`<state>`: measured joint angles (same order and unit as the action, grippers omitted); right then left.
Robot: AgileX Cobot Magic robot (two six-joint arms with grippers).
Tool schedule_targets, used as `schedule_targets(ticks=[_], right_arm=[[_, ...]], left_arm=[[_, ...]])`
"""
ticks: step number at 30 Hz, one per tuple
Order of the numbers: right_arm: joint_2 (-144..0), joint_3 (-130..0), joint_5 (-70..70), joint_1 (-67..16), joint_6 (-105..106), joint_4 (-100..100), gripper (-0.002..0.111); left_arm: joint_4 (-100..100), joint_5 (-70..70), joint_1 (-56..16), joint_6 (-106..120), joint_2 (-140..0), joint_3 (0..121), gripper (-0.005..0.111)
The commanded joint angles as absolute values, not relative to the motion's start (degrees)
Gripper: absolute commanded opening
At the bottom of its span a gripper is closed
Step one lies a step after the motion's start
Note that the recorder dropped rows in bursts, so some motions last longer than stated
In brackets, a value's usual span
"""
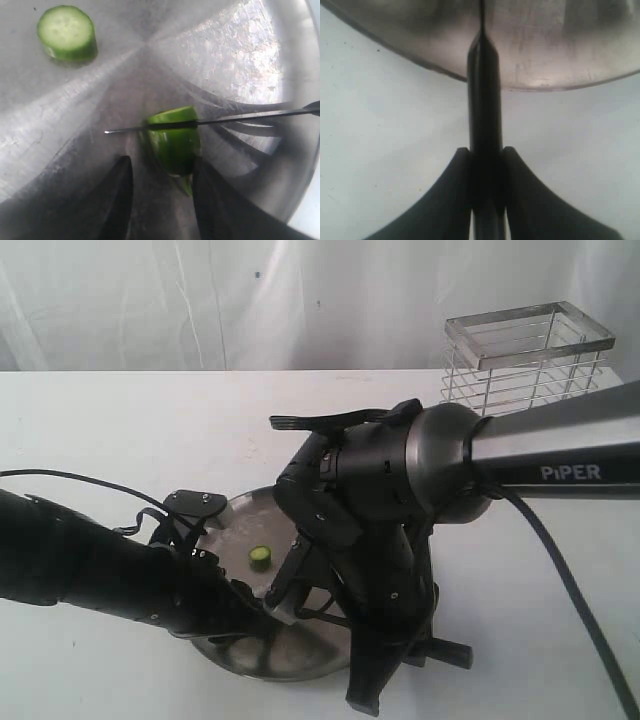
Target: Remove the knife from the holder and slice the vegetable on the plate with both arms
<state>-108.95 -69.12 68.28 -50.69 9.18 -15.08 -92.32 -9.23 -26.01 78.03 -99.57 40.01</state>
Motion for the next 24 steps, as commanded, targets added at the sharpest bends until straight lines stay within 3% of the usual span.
schedule_targets(ticks=[1, 24], right_arm=[[-108.7, -69.3, 70.0, -50.8, 10.2, -15.2, 0.0], [-108.7, -69.3, 69.5, -50.8, 9.7, -15.3, 0.0]], left_arm=[[-93.9, -8.4, -26.0, 76.8, -99.6, 40.1, 0.044], [-88.0, -7.4, -25.8, 76.4, -93.5, 39.9, 0.044]])
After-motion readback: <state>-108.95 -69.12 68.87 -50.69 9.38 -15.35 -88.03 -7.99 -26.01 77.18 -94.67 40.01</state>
